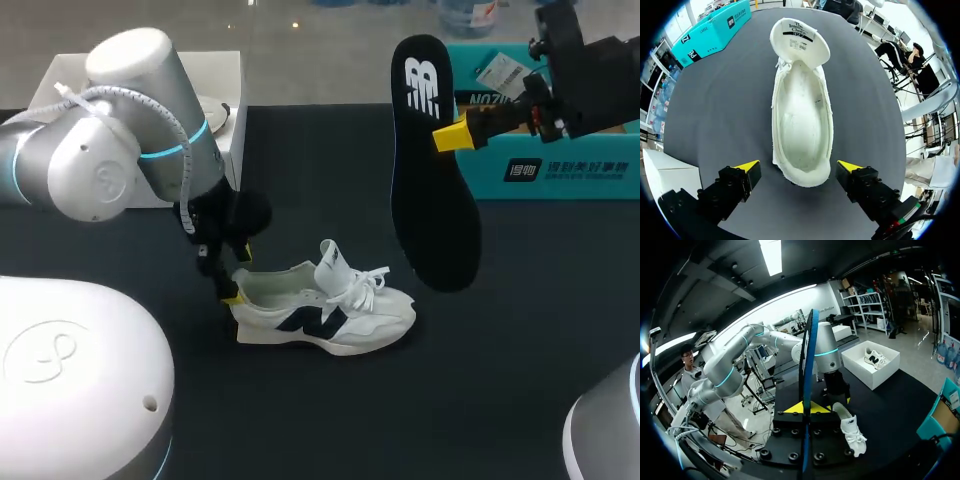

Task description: Take the shoe out of the shoebox, open the shoe tongue, remove and reinsert the insole, then place the shoe into the shoebox

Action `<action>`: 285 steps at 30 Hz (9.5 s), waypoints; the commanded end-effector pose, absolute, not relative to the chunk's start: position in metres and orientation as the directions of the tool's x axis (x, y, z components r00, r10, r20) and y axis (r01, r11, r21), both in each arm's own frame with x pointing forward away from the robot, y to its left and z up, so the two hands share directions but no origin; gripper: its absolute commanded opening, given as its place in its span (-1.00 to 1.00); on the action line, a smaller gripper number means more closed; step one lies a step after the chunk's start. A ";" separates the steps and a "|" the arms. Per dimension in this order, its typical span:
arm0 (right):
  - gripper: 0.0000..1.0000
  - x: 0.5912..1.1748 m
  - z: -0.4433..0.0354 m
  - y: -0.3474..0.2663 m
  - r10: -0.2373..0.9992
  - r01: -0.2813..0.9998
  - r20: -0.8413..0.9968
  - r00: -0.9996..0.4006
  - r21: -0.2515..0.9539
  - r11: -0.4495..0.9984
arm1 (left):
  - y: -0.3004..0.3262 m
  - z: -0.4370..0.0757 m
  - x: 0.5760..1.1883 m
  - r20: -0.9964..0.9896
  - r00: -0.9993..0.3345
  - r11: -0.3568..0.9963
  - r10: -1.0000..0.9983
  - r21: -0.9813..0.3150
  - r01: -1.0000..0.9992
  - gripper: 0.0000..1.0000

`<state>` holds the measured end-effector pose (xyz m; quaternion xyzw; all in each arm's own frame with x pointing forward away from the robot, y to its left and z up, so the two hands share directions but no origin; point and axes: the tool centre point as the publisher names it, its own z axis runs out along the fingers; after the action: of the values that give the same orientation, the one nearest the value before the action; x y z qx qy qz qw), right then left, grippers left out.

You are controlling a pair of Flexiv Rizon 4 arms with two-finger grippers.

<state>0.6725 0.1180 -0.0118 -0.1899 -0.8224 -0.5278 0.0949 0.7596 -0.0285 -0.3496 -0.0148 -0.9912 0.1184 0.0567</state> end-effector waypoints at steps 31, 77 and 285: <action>-1.00 0.675 -0.012 0.120 0.211 0.413 0.358 -0.910 0.831 0.373 | -0.028 -0.306 0.743 -0.042 -0.999 0.995 -0.017 -0.101 -0.013 1.00; -1.00 0.675 -0.012 0.120 0.211 0.413 0.358 -0.910 0.831 0.373 | -0.147 -0.361 0.799 -0.017 -0.989 0.947 0.144 -0.287 0.143 1.00; -0.88 0.675 -0.012 0.120 0.211 0.413 0.358 -0.910 0.831 0.373 | -0.218 -0.238 0.799 -0.333 -0.063 -0.048 0.941 -0.315 0.948 1.00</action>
<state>0.6734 0.1186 -0.0114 -0.1896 -0.8228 -0.5272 0.0954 0.8020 -0.2198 -0.2424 -0.7043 -0.6770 0.2132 0.0166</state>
